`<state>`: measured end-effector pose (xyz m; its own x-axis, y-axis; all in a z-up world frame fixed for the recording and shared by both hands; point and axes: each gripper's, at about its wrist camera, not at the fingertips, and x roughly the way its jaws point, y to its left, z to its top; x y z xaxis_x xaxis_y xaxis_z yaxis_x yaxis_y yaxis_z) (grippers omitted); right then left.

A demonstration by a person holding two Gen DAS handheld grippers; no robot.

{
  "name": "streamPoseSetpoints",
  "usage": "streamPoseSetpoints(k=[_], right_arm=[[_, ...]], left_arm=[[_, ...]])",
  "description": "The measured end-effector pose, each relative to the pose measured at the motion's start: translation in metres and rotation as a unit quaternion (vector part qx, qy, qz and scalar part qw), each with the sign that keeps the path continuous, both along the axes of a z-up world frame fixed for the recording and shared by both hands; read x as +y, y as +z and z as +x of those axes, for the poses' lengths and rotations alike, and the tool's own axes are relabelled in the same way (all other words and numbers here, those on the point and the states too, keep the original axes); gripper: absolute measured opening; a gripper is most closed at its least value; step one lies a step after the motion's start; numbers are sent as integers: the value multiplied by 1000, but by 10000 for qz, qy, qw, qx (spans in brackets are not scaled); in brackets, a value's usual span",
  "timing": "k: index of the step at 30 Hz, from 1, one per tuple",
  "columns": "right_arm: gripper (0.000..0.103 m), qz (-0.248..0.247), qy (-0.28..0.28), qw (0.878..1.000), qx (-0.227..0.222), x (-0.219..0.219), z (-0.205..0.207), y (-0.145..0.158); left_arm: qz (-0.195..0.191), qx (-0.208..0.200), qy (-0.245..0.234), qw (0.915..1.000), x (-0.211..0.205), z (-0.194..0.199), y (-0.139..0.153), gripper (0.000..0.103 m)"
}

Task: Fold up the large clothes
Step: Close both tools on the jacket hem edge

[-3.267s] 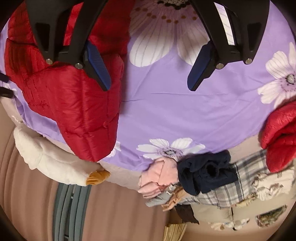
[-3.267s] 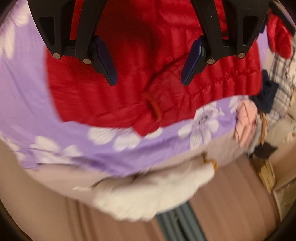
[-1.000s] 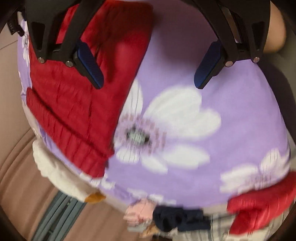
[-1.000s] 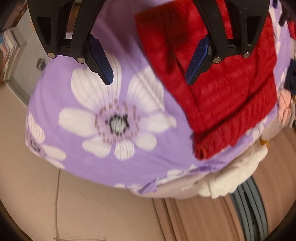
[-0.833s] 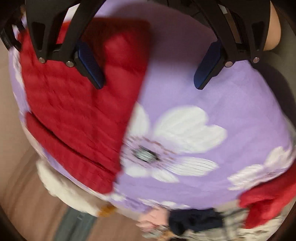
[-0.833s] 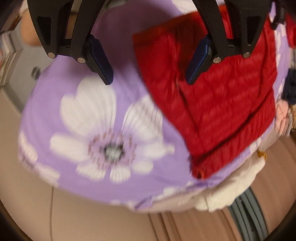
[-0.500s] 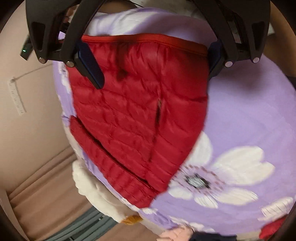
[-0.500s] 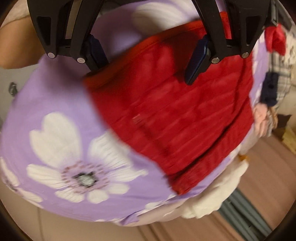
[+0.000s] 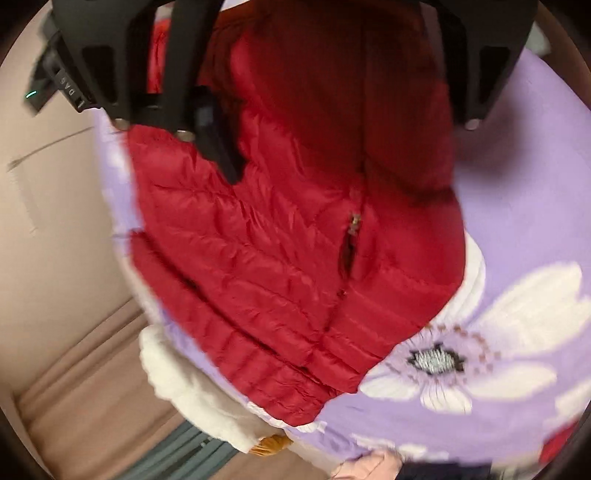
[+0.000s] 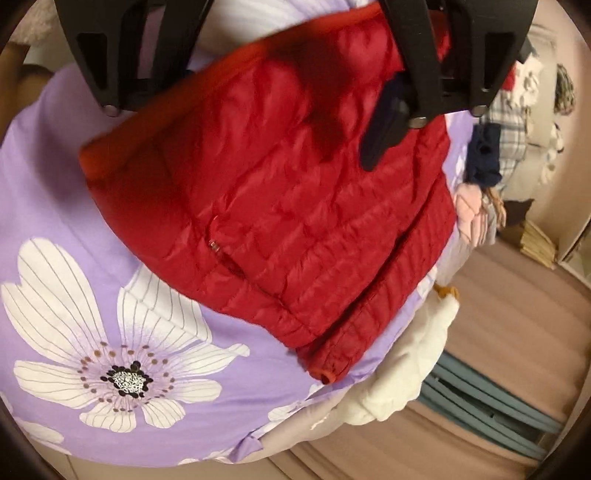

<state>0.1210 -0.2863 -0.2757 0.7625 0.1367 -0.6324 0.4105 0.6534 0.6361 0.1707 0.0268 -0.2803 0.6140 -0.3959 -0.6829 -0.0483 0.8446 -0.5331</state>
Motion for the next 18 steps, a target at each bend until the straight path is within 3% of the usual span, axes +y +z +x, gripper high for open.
streamPoseSetpoints(k=[2, 7, 14, 18], right_arm=[[41, -346, -46, 9990, 283, 6, 8, -5], [38, -821, -102, 9966, 26, 16, 5, -14], [27, -965, 21, 9953, -76, 8, 8, -17], [26, -1070, 37, 9942, -55, 8, 4, -16]], left_arm=[[281, -184, -4, 9994, -6, -1, -1, 57], [834, -444, 81, 9955, -18, -5, -6, 55], [940, -504, 224, 9940, -14, -6, -11, 49], [963, -521, 288, 9936, -14, -6, -11, 44]])
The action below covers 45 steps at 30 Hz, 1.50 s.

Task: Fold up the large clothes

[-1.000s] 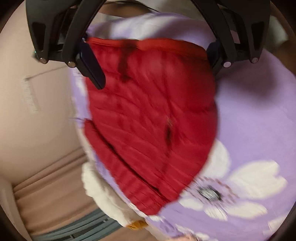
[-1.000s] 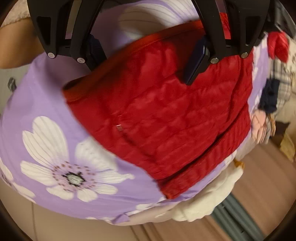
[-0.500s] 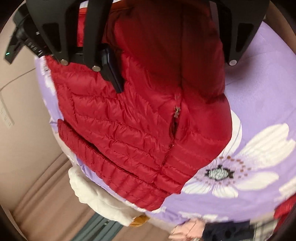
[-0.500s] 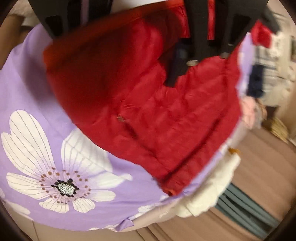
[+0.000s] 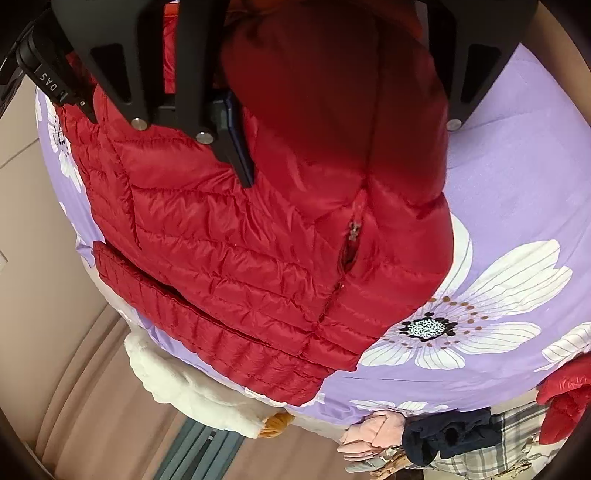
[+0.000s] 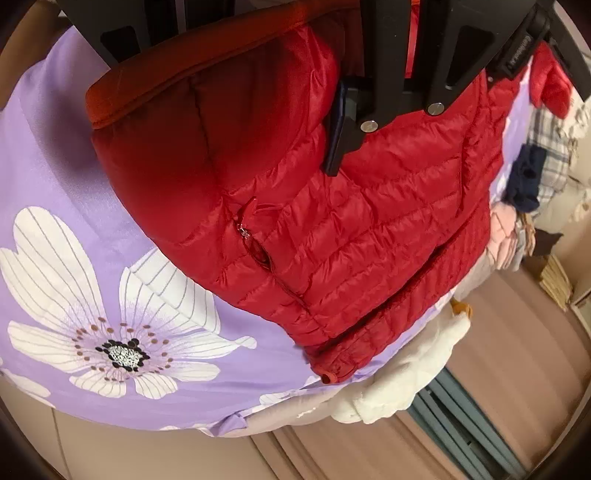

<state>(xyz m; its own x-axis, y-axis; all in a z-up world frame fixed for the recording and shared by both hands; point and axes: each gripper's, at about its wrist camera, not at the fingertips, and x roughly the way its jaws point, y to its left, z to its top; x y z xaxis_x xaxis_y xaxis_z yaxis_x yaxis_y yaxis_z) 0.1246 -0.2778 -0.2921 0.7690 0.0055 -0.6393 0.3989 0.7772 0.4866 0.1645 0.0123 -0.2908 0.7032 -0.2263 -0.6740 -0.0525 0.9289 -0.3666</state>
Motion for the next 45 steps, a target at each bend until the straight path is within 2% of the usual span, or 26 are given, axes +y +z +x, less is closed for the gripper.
streamPoseSetpoints(k=[4, 5, 7, 12, 18, 22, 30, 33, 36, 41, 45], right_arm=[[25, -487, 38, 9988, 47, 11, 0, 1], [25, -735, 67, 9972, 75, 16, 1, 1], [25, -889, 53, 9960, 89, 19, 0, 2], [24, -813, 67, 9966, 58, 16, 0, 2], [24, -1082, 44, 9941, 69, 23, 0, 2], [24, -971, 58, 9953, 9, 19, -1, 1], [24, -1276, 24, 9918, -47, 28, -1, 0], [25, -1347, -16, 9909, -30, 29, -1, 1], [25, -1201, -9, 9928, -9, 26, -1, 2], [22, -650, -15, 9978, 151, 15, 1, 10], [19, -945, -11, 9955, 122, 23, -7, 22]], left_arm=[[213, -42, -17, 9998, -4, -1, 0, 41], [216, -31, 13, 9998, -4, -1, 0, 41], [171, -25, 42, 9998, -2, -2, 0, 39], [209, -31, 30, 9998, -1, -2, 0, 38], [306, -117, 27, 9995, -3, -5, -1, 38], [446, -172, -9, 9989, -7, -5, -1, 40], [666, -393, 26, 9970, -12, -10, -4, 41], [600, -363, 41, 9975, -10, -9, -4, 39], [596, -261, 18, 9979, -10, -7, -1, 37], [927, -238, -33, 9954, -18, -10, 12, 29], [1075, -422, -92, 9933, -18, -18, 24, 28]])
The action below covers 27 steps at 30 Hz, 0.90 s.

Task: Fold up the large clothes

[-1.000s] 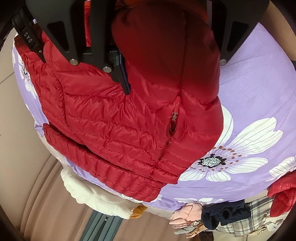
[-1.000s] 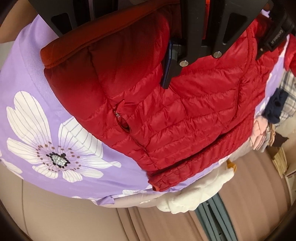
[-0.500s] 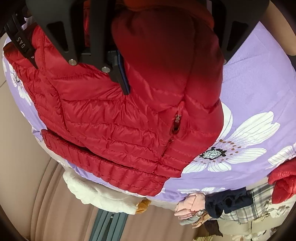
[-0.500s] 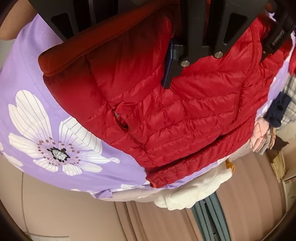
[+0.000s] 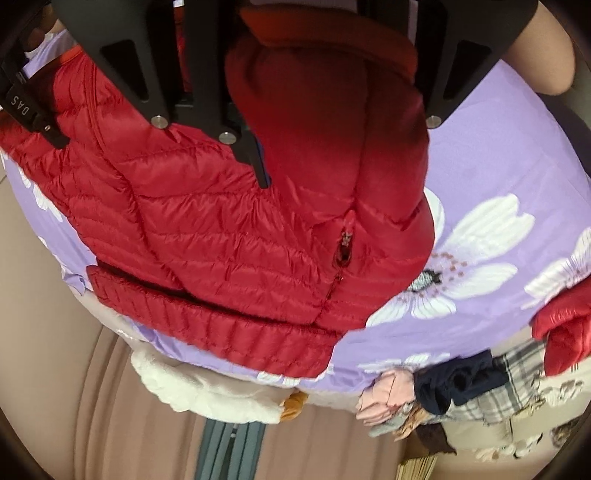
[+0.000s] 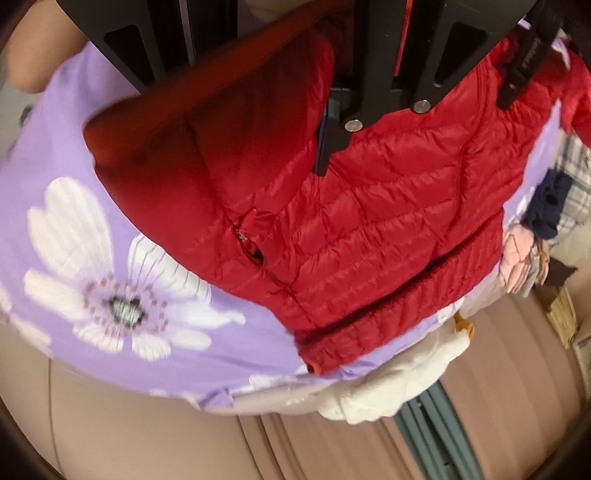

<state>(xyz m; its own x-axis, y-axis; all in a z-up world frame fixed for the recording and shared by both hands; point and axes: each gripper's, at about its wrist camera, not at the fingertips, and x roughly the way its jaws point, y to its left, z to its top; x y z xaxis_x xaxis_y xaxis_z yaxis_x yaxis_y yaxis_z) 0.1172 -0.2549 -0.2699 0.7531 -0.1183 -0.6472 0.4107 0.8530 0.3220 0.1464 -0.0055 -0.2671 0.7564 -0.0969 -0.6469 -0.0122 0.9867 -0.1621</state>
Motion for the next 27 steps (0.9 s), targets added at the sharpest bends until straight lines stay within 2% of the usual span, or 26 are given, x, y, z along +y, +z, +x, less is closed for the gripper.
streamPoseSetpoints(k=[3, 8, 12, 22, 27], right_arm=[[18, -374, 74, 9992, -105, 8, -10, 13], [17, 22, 99, 9981, -613, 0, -32, 43], [17, -68, 146, 9953, -958, 3, -45, 69], [17, -56, 170, 9870, -1599, -1, -76, 106], [17, -188, 191, 9816, -1890, 0, -89, 124]], left_arm=[[-98, -120, 1, 9999, 8, -7, 12, 27], [-300, -416, 9, 9987, 20, -20, 40, 26], [-369, -575, -5, 9977, 21, -29, 60, 25], [-486, -1211, -321, 9909, 27, -62, 113, 25], [-667, -1456, -417, 9862, 32, -77, 133, 25]])
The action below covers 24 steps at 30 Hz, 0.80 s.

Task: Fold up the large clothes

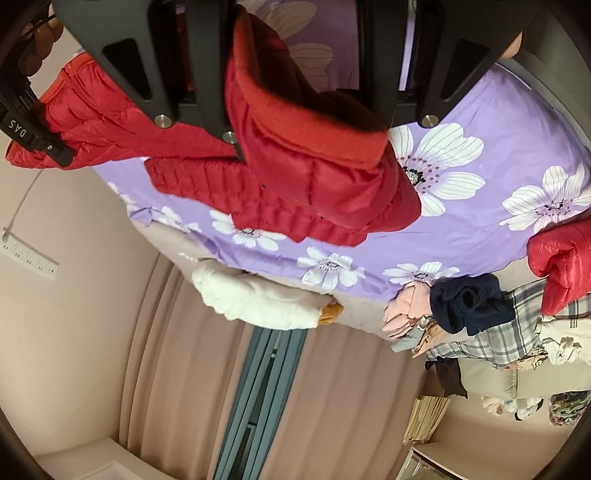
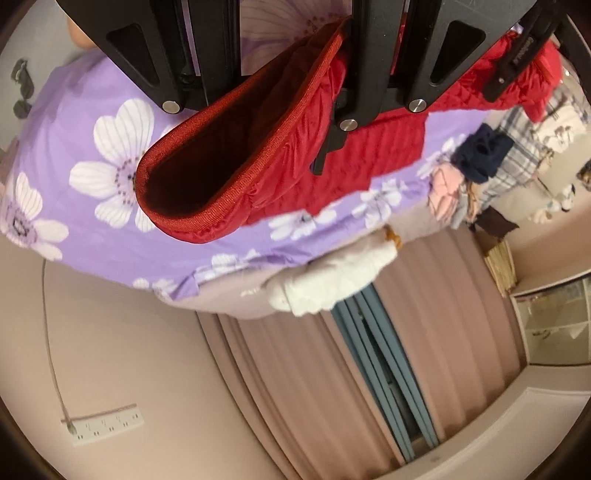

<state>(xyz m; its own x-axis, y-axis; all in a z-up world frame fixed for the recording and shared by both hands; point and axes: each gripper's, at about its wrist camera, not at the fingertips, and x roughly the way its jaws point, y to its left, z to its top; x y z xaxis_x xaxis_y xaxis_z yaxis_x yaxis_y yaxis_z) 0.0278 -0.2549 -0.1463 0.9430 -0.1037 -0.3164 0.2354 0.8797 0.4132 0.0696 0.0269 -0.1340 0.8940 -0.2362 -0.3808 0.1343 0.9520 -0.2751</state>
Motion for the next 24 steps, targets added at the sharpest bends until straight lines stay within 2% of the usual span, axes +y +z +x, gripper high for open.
streamPoseSetpoints(k=[7, 10, 13, 18, 24], right_arm=[[17, -124, 32, 9995, -272, 2, -17, 15], [17, -218, 49, 9989, -405, 5, -22, 22], [17, -241, 41, 9985, -486, 6, -21, 24], [17, -203, 40, 9994, -293, 4, -12, 17], [17, -200, 38, 9990, -395, 4, -19, 24]], left_arm=[[48, -358, -46, 9993, 3, -22, 20, 25], [-110, -508, -54, 9986, 8, -28, 26, 25], [-85, -437, -33, 9990, 8, -22, 25, 26], [-21, -288, -52, 9996, 7, -17, 18, 26], [-79, -587, -107, 9982, 11, -30, 30, 26]])
